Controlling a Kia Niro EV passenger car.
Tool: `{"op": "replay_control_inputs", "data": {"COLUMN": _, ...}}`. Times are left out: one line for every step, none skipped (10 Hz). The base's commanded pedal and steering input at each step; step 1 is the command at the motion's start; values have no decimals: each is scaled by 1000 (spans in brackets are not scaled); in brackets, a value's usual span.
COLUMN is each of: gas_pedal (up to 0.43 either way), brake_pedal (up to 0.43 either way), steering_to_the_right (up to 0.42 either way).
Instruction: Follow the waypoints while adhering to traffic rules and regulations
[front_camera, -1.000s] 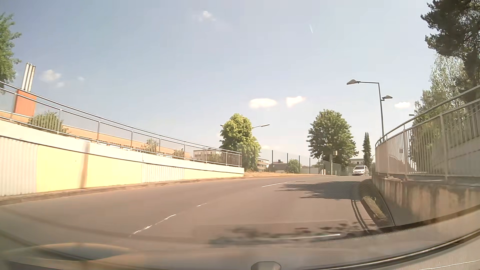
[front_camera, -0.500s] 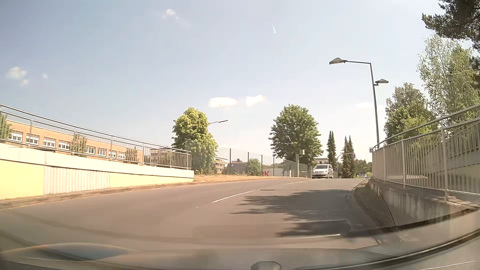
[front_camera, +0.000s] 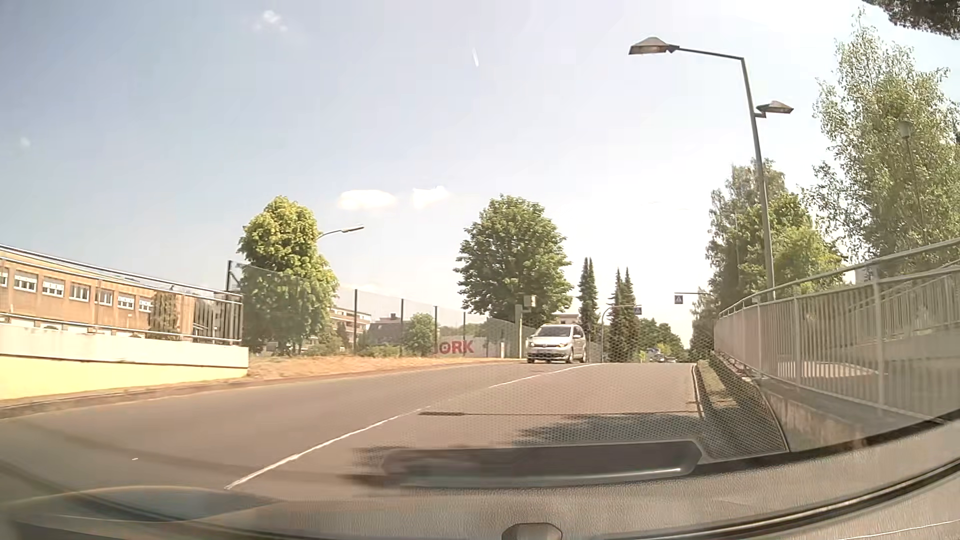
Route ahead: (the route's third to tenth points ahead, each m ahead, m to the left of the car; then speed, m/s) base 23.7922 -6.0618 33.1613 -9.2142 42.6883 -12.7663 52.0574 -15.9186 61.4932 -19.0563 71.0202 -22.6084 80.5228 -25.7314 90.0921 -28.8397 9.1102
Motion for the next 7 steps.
{"op": "replay_control_inputs", "data": {"gas_pedal": 240, "brake_pedal": 0, "steering_to_the_right": 138}}
{"op": "replay_control_inputs", "data": {"gas_pedal": 240, "brake_pedal": 0, "steering_to_the_right": 138}}
{"op": "replay_control_inputs", "data": {"gas_pedal": 240, "brake_pedal": 0, "steering_to_the_right": 137}}
{"op": "replay_control_inputs", "data": {"gas_pedal": 240, "brake_pedal": 0, "steering_to_the_right": 136}}
{"op": "replay_control_inputs", "data": {"gas_pedal": 240, "brake_pedal": 0, "steering_to_the_right": 132}}
{"op": "replay_control_inputs", "data": {"gas_pedal": 228, "brake_pedal": 0, "steering_to_the_right": 123}}
{"op": "replay_control_inputs", "data": {"gas_pedal": 228, "brake_pedal": 0, "steering_to_the_right": 110}}
